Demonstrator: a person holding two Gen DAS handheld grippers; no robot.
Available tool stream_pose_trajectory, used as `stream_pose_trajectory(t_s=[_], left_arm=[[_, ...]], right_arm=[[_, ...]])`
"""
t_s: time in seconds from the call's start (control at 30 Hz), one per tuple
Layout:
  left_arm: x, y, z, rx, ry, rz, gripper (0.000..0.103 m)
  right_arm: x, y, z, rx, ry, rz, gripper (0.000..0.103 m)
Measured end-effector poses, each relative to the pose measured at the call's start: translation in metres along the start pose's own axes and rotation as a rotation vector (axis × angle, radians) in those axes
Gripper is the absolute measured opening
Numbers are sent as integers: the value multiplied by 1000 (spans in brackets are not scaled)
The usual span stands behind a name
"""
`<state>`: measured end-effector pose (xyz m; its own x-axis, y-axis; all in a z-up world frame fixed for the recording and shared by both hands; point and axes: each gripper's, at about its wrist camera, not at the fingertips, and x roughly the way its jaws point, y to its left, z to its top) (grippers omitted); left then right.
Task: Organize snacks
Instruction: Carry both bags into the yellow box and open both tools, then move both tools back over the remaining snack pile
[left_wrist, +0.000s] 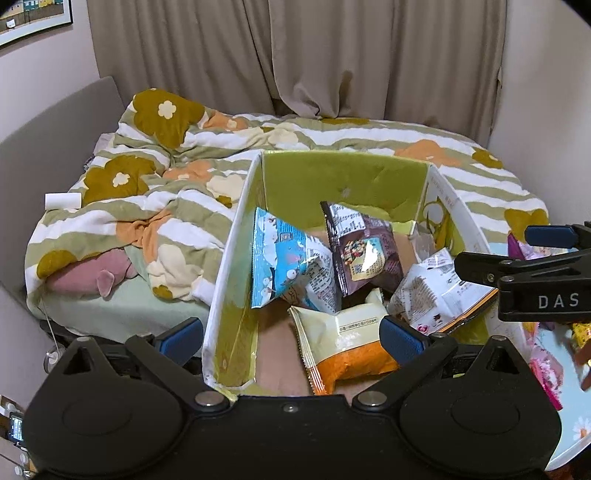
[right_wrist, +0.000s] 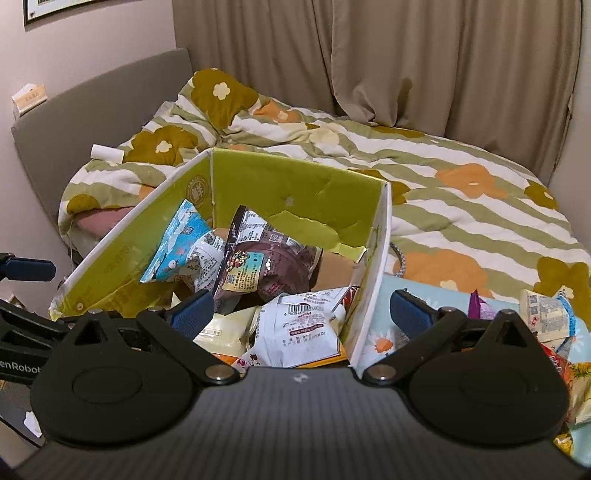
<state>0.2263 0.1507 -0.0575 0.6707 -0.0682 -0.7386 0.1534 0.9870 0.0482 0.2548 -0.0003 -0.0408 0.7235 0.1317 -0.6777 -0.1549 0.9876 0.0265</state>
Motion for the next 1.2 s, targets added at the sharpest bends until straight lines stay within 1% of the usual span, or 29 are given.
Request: stream_pose_trajectory(t_s=[0.1,0.27,0.43,0.57,0.73,0.87,0.97,1.07,1.2], left_arm=[[-9,-2,2,1,-19,-2,103],[-28,-6,6,8,-48,-18,103],[-41,-17,11,13,-71,-83,103],[-50,-35,13,42,-87,-128,103],[-57,-69,10,84,-101,-182,103],[-60,-101,4,118,-105,-199,103],[-61,-129,-2,131,-100,-191,103],[-58,-160,-8,122,-77,-173,103],[-51,-200,-17,121,-67,-136,103]], right_arm=[[-11,-1,2,17,-18,16,103],[-35,-4,6,46,-52,9,103],[-67,-14,7,102,-77,-33,103],[-93,-34,0,169,-81,-77,103],[-123,-69,-17,245,-82,-142,103],[-143,-106,-34,295,-90,-170,103],[-154,-136,-47,311,-89,-182,103],[-160,-166,-61,310,-79,-195,103],[-164,-203,-79,304,-47,-176,103]])
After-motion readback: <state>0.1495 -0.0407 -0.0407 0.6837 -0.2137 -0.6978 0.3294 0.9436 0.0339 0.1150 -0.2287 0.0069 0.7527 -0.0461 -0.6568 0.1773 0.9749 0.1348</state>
